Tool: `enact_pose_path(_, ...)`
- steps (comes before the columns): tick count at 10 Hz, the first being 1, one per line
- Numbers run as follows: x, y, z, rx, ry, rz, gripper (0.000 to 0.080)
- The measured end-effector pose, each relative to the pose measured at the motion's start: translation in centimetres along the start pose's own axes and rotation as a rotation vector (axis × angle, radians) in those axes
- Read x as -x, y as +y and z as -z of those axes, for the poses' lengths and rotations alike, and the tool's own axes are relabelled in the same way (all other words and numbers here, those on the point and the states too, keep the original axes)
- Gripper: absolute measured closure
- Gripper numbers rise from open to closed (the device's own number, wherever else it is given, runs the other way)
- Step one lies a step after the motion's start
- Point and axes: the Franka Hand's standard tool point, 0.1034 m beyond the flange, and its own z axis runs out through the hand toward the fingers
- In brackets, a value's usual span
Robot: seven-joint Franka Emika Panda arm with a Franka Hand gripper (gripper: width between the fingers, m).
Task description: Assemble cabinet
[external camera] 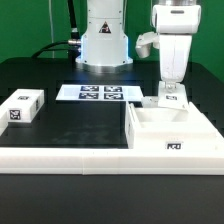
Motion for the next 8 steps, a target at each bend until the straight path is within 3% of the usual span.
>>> enact_pose_path(5, -0.2, 1.9, 0.0, 0.011, 0.012, 0.086, 0.0729)
enact_pose_path(8, -0.2, 1.9, 0.0, 0.013, 0.013, 0.081, 0.0729)
